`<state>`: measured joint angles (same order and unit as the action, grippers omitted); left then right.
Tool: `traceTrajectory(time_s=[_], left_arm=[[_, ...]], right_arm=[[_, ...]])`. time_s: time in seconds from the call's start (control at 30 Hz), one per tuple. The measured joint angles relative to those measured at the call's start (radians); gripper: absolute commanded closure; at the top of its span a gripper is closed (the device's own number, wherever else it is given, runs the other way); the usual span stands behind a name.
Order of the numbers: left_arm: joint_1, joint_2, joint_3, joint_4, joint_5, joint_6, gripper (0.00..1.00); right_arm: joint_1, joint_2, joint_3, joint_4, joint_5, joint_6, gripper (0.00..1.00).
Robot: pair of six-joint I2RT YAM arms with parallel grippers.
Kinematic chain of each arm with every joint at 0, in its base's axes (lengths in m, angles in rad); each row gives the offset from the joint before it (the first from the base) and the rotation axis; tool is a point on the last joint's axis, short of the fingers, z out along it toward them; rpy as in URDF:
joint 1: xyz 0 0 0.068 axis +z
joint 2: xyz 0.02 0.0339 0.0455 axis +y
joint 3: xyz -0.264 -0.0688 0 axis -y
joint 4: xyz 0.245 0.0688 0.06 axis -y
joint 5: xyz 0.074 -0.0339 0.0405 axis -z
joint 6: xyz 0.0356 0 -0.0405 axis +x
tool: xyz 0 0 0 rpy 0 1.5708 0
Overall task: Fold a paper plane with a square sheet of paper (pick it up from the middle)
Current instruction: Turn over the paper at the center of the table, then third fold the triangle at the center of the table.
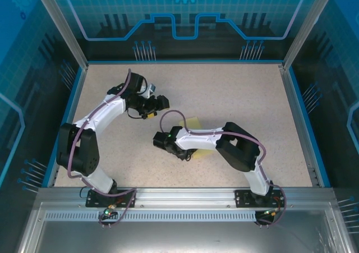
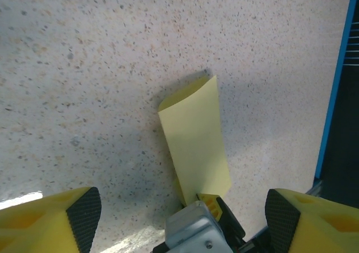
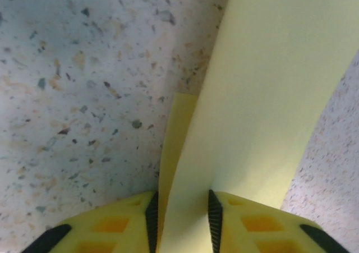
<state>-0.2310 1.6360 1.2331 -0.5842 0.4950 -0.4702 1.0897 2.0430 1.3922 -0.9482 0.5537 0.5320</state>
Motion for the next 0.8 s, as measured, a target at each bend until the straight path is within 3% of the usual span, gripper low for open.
traceTrajectory(time_s=[0.17, 0.33, 0.57, 0.8], left_arm=[[-0.001, 0.007, -0.042, 0.029, 0.034, -0.011, 0.2], [-0.013, 0.012, -0.052, 0.055, 0.047, -0.03, 0.2], [-0.132, 0.013, -0.122, 0.139, 0.052, -0.1, 0.22], [-0.28, 0.045, -0.141, 0.234, 0.052, -0.179, 0.35]], right_arm=[[-0.016, -0.174, -0.142, 0.162, -0.145, -0.032, 0.46], [-0.104, -0.421, -0.311, 0.298, -0.32, -0.063, 0.39], [-0.379, -0.638, -0.517, 0.444, -0.589, -0.087, 0.43], [-0.583, -0.688, -0.626, 0.506, -0.784, -0.089, 0.55]])
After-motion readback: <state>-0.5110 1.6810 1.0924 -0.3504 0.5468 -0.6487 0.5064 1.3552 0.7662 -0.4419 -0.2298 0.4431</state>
